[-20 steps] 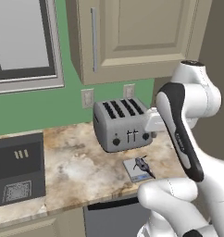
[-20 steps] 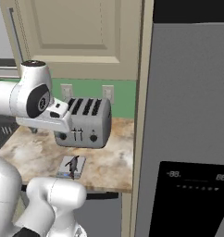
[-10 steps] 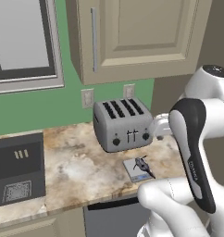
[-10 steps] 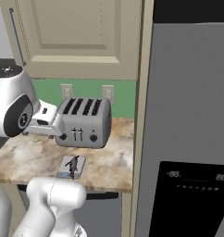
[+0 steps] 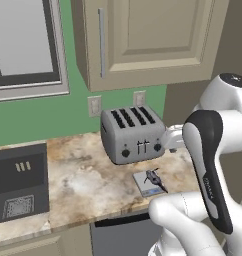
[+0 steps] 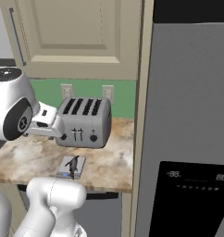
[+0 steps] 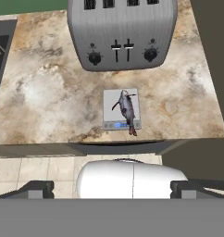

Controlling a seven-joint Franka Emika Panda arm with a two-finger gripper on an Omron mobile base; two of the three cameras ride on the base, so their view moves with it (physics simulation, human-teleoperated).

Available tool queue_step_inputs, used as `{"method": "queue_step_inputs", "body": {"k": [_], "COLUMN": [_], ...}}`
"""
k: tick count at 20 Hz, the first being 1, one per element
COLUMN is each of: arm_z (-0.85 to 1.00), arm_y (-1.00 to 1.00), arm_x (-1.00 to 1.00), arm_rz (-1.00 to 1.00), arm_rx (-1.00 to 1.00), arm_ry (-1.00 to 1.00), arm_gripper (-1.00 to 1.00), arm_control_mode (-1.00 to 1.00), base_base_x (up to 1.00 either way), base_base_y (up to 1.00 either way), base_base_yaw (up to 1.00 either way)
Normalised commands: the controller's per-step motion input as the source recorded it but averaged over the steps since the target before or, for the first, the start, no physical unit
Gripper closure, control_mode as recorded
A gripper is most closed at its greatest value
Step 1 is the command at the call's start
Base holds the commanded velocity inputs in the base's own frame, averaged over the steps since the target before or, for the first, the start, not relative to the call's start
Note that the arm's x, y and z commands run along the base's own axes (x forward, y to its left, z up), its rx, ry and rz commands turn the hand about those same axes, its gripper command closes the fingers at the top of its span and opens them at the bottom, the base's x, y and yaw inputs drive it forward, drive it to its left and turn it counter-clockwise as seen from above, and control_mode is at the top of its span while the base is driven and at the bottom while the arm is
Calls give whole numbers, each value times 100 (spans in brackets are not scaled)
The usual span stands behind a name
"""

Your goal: Take the fish from the fridge and place it on the digital scale on the counter by the fridge. Wait a few seconds for a reading, then move it to the plate on the dining counter.

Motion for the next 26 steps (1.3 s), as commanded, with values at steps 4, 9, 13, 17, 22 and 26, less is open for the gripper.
{"method": "queue_step_inputs", "body": {"k": [4, 9, 13, 17, 22, 26], "arm_z": [0, 0, 0, 0, 0, 0], "arm_y": [0, 0, 0, 0, 0, 0], "arm_x": [0, 0, 0, 0, 0, 0], "arm_rz": [0, 0, 0, 0, 0, 0], "arm_rx": [0, 0, 0, 0, 0, 0], "arm_ry": [0, 0, 0, 0, 0, 0], "arm_gripper": [-100, -100, -100, -100, -100, -100], "arm_control_mode": [-100, -100, -100, -100, -100, -100], "base_base_x": [0, 0, 0, 0, 0, 0], "base_base_y": [0, 0, 0, 0, 0, 0], "base_base_yaw": [0, 0, 0, 0, 0, 0]}}
